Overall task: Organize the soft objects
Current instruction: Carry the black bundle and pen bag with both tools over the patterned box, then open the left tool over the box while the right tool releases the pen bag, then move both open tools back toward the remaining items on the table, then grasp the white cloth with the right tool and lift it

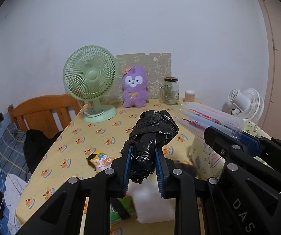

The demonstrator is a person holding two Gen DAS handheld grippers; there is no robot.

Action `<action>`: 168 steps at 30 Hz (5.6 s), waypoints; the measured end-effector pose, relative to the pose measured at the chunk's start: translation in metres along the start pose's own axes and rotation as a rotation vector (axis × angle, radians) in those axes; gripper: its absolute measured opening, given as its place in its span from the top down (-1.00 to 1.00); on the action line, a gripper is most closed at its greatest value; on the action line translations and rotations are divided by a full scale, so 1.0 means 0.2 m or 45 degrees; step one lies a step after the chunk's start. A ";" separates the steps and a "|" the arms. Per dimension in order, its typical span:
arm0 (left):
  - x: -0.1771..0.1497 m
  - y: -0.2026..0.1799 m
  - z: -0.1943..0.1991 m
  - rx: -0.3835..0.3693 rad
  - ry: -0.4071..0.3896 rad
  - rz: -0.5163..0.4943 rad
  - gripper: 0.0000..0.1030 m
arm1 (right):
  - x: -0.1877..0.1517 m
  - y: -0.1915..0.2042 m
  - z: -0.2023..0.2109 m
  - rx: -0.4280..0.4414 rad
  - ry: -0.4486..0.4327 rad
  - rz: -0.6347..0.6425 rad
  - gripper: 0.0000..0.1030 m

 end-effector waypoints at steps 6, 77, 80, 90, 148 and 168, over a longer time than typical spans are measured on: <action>0.03 -0.11 0.01 -0.049 -0.011 -0.011 0.57 | 0.02 -0.10 0.05 -0.045 -0.020 -0.007 0.54; -0.03 -0.96 -0.20 -0.388 0.131 -0.306 -0.38 | -0.17 -0.96 0.09 -0.387 0.087 -0.297 -0.53; -0.03 -0.96 -0.16 -0.434 0.116 -0.305 -0.99 | -0.16 -0.95 0.10 -0.370 0.076 -0.308 -0.61; -0.02 -0.93 -0.07 -0.451 0.101 -0.304 -0.99 | -0.16 -0.91 0.16 -0.405 0.079 -0.299 -0.75; -0.06 -0.13 0.17 -0.265 -0.015 -0.094 -0.97 | -0.10 -0.11 0.21 -0.235 -0.052 -0.110 -0.89; -0.27 0.12 -0.01 -0.161 0.107 -0.035 -0.92 | -0.27 0.11 -0.07 -0.095 0.048 -0.098 -0.88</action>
Point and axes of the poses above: each gripper's, at about its wrist camera, not at the fingertips, and z roughly against the way its jaws point, y to its left, x to its top, the point moved 6 cm from there along -z, roughly the way its jaws point, and after that the axes turned 15 degrees about x, right-handed, at the moved point
